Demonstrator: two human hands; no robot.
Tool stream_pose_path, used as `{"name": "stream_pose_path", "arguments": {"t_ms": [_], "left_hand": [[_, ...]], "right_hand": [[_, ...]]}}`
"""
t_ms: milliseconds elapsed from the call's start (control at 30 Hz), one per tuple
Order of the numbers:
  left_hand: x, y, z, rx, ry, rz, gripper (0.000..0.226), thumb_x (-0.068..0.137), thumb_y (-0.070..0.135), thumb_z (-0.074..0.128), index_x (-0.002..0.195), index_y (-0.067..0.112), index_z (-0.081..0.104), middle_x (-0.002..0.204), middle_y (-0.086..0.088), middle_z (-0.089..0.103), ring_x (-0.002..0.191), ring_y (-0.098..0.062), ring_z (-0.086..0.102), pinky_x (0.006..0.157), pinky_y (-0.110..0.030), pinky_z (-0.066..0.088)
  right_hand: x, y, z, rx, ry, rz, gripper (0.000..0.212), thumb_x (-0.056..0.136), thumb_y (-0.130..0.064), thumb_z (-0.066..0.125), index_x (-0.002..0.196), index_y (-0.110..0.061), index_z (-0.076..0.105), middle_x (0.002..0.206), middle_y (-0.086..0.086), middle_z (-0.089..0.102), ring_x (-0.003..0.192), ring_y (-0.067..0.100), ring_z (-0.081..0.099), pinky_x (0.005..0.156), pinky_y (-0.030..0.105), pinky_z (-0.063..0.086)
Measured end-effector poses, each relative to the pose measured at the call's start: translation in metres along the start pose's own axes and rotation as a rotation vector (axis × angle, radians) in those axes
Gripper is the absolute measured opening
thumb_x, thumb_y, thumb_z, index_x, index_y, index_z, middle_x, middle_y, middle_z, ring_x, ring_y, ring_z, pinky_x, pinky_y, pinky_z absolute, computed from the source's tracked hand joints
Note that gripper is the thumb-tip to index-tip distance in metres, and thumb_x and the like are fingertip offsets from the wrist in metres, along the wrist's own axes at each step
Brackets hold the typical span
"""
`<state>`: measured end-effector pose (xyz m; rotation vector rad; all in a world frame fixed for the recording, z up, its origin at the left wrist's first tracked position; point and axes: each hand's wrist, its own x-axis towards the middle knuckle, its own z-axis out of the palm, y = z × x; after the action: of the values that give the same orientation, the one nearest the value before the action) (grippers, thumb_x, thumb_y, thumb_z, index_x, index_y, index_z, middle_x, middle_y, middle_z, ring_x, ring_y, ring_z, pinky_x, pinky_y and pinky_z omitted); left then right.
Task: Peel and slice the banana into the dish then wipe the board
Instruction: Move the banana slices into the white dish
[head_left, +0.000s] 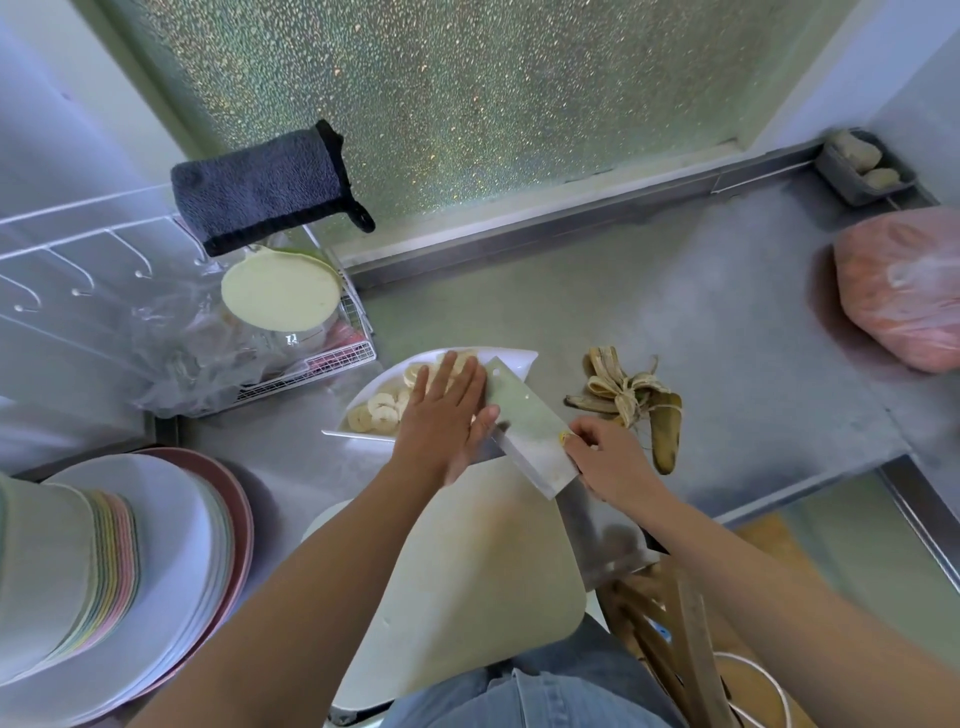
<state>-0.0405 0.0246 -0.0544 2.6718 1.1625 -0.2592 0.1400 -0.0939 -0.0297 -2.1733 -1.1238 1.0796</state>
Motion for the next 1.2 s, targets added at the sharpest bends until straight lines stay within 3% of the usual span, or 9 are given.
{"name": "stream_pose_path", "arguments": {"t_ms": [167, 267, 333, 433, 600, 867, 1000, 1133, 1200], "left_hand": [[-0.002, -0.004, 0.001, -0.174, 0.065, -0.08, 0.081, 0.089, 0.054, -0.011, 0.153, 0.013, 0.018, 0.161, -0.003, 0.012, 0.149, -0.021, -0.003, 0.121, -0.039, -0.001], [0.004, 0.01, -0.011, -0.785, 0.213, -0.214, 0.061, 0.099, 0.052, 0.015, 0.126, 0.017, 0.057, 0.135, -0.005, 0.056, 0.127, -0.015, 0.044, 0.11, -0.034, 0.027], [0.004, 0.014, -0.023, -1.288, 0.229, -0.473, 0.048, 0.1, 0.055, 0.02, 0.107, 0.029, 0.061, 0.119, 0.004, 0.064, 0.111, -0.01, 0.054, 0.103, -0.035, 0.033], [0.003, 0.007, -0.029, -1.596, 0.257, -0.662, 0.057, 0.101, 0.054, 0.018, 0.129, 0.022, 0.056, 0.131, 0.003, 0.061, 0.126, -0.018, 0.047, 0.109, -0.038, 0.026], [0.005, -0.007, -0.029, -1.917, 0.294, -0.825, 0.073, 0.1, 0.057, 0.014, 0.127, 0.007, 0.06, 0.125, -0.006, 0.065, 0.107, -0.018, 0.059, 0.092, -0.03, 0.04], [-0.013, -0.01, -0.03, -1.928, 0.3, -0.839, 0.073, 0.098, 0.061, 0.014, 0.13, 0.008, 0.055, 0.115, -0.009, 0.069, 0.116, -0.024, 0.059, 0.104, -0.037, 0.04], [-0.023, -0.003, -0.031, -1.729, 0.311, -0.794, 0.067, 0.098, 0.062, 0.014, 0.137, 0.02, 0.048, 0.115, 0.0, 0.07, 0.125, -0.022, 0.051, 0.112, -0.043, 0.032], [-0.033, 0.0, -0.033, -1.591, 0.299, -0.747, 0.046, 0.097, 0.064, 0.017, 0.086, 0.045, 0.058, 0.135, -0.008, 0.058, 0.133, -0.023, 0.042, 0.115, -0.045, 0.025], [-0.036, 0.003, -0.036, -1.55, 0.289, -0.715, 0.045, 0.097, 0.063, 0.018, 0.077, 0.046, 0.055, 0.136, -0.008, 0.056, 0.133, -0.021, 0.041, 0.111, -0.038, 0.027]], "right_hand": [[0.001, 0.001, -0.002, -0.009, 0.033, 0.01, 0.025, 0.092, -0.018, 0.048, 0.069, -0.01, 0.046, 0.06, 0.003, 0.046, 0.055, 0.016, 0.04, 0.058, 0.03, 0.034], [0.002, -0.005, 0.0, -0.016, 0.076, -0.039, 0.023, 0.093, -0.017, 0.047, 0.074, -0.003, 0.049, 0.064, 0.004, 0.045, 0.059, 0.015, 0.038, 0.057, 0.03, 0.03], [0.003, -0.007, 0.001, 0.036, 0.128, -0.071, 0.023, 0.093, -0.015, 0.047, 0.074, -0.003, 0.047, 0.064, 0.005, 0.043, 0.059, 0.015, 0.037, 0.057, 0.029, 0.029], [0.005, -0.009, 0.002, 0.095, 0.139, -0.105, 0.023, 0.094, -0.017, 0.047, 0.077, -0.003, 0.049, 0.064, 0.007, 0.046, 0.057, 0.017, 0.04, 0.056, 0.03, 0.031], [0.007, -0.017, 0.017, 0.078, 0.071, -0.143, 0.025, 0.093, -0.02, 0.049, 0.073, -0.006, 0.047, 0.064, 0.006, 0.048, 0.058, 0.016, 0.042, 0.056, 0.028, 0.033], [0.007, -0.021, 0.019, 0.041, 0.08, -0.188, 0.028, 0.093, -0.017, 0.049, 0.067, -0.011, 0.039, 0.061, 0.003, 0.04, 0.057, 0.016, 0.037, 0.055, 0.03, 0.03], [0.006, -0.023, 0.018, 0.008, 0.121, -0.183, 0.025, 0.093, -0.014, 0.048, 0.069, -0.011, 0.042, 0.063, 0.005, 0.043, 0.058, 0.014, 0.036, 0.056, 0.028, 0.029], [0.005, -0.023, 0.017, -0.015, 0.098, -0.217, 0.025, 0.092, -0.015, 0.049, 0.069, -0.008, 0.042, 0.06, 0.002, 0.041, 0.057, 0.013, 0.035, 0.056, 0.028, 0.028], [0.006, -0.023, 0.015, -0.038, 0.122, -0.205, 0.025, 0.092, -0.014, 0.048, 0.068, -0.01, 0.04, 0.06, 0.002, 0.039, 0.057, 0.014, 0.034, 0.055, 0.029, 0.027]]}}
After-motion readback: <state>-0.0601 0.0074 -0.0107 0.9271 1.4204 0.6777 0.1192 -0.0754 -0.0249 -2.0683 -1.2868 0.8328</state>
